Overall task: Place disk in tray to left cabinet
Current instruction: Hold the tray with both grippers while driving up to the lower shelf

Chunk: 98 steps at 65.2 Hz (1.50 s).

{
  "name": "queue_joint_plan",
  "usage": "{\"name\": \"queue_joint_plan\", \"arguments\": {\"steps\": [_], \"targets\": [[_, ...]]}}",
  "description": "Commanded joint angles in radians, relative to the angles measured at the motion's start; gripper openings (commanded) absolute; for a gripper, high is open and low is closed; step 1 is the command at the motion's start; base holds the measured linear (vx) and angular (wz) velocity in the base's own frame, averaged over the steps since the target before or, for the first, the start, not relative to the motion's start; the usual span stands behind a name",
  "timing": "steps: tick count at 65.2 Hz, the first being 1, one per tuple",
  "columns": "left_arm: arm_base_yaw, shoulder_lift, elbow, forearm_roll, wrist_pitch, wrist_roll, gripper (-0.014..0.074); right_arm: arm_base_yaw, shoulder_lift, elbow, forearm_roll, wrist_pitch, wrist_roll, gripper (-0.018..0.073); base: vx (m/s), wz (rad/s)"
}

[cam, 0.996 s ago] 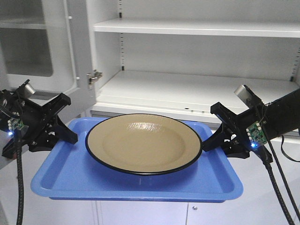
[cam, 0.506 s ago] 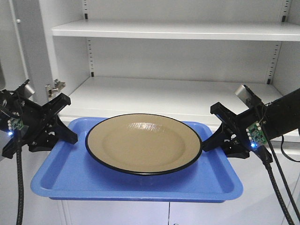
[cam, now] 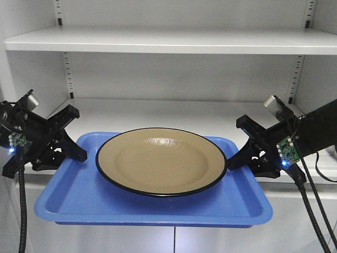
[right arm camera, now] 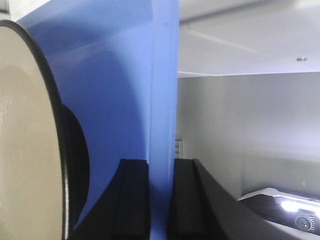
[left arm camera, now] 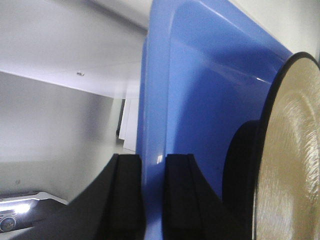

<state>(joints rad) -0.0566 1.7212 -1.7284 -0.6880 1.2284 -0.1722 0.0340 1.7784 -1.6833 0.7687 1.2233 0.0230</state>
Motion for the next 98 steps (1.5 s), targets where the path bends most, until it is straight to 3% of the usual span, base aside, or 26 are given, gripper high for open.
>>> {"name": "queue_joint_plan", "arguments": {"steps": [1, 98], "targets": [[-0.031, -0.054, -0.038, -0.21, -0.001, -0.022, -0.0003, 0.026, -0.056, -0.039, 0.227, 0.022, -0.003, -0.0006, 0.23, -0.15], [-0.031, -0.054, -0.038, -0.21, -0.001, -0.022, -0.0003, 0.026, -0.056, -0.039, 0.227, 0.022, -0.003, -0.0006, 0.1, -0.05]]}}
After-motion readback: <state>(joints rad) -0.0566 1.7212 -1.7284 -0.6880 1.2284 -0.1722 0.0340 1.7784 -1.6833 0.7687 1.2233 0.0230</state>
